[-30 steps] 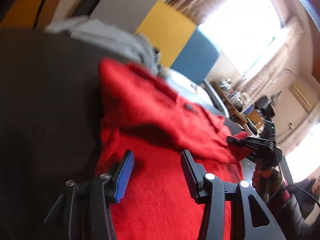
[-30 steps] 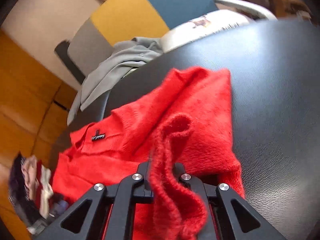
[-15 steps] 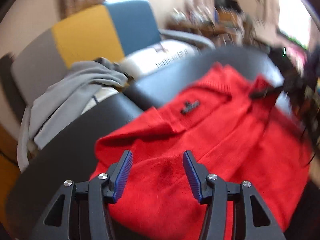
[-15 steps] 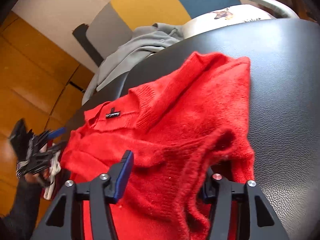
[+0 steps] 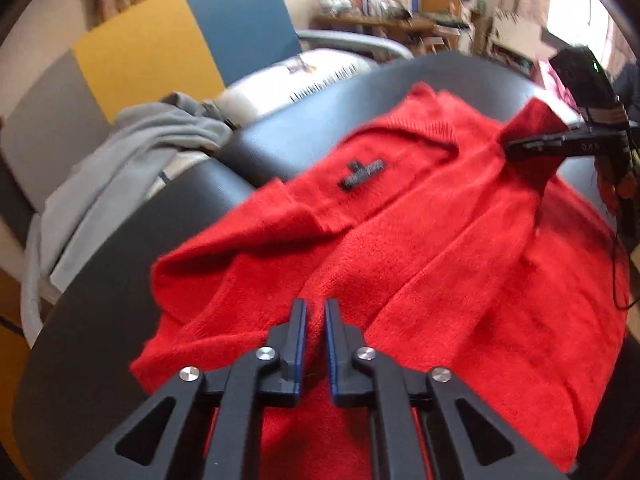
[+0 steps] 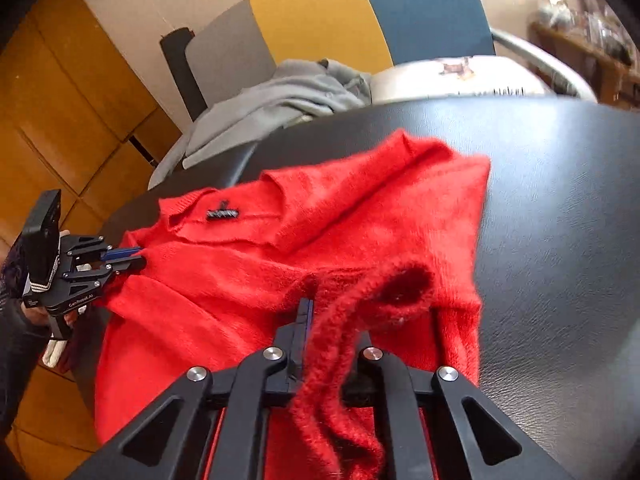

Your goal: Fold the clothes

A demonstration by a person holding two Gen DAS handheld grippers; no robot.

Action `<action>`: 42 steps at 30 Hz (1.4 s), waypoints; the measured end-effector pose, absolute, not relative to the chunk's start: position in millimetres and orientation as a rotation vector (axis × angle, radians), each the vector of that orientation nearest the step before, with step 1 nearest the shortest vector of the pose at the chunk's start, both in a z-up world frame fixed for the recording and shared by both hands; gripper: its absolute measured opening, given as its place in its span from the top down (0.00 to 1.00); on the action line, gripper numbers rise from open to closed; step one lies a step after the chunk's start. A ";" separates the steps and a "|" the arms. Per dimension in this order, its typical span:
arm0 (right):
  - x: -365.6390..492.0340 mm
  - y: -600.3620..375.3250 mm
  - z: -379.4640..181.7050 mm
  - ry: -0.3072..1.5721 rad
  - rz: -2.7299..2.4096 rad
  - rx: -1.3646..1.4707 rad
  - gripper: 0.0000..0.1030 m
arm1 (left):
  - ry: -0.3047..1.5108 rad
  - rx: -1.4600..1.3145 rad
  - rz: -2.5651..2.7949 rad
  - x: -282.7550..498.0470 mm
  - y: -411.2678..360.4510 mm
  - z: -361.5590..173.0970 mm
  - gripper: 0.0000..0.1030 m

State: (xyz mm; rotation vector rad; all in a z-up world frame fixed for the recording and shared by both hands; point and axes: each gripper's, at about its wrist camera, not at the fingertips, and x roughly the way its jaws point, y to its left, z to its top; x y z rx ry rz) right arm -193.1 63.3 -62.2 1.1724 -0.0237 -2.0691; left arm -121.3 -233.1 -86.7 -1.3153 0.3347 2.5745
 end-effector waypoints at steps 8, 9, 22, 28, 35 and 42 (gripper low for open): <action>-217.3 55.0 -29.3 -0.015 -2.145 1.106 0.91 | 0.201 -1.189 2.715 -133.5 -247.2 -57.9 0.91; -225.1 52.4 -35.2 -0.027 -2.142 1.136 0.91 | 0.202 -1.227 2.712 -141.1 -247.8 -65.1 0.88; -236.6 85.2 -35.5 -0.171 -2.274 1.114 0.37 | -0.838 -1.117 2.779 -63.4 -334.9 -74.2 0.74; -204.0 59.8 -12.2 -0.096 -2.252 0.996 0.12 | -1.409 -0.900 2.582 39.2 -329.3 -114.1 0.66; -187.8 3.7 -44.4 0.001 -2.204 1.036 0.09 | -1.522 -0.886 2.525 25.1 -295.2 -140.1 0.58; -209.9 14.1 -82.4 -0.162 -2.275 1.097 0.04 | -1.729 -0.749 2.566 -11.2 -303.0 -156.9 0.44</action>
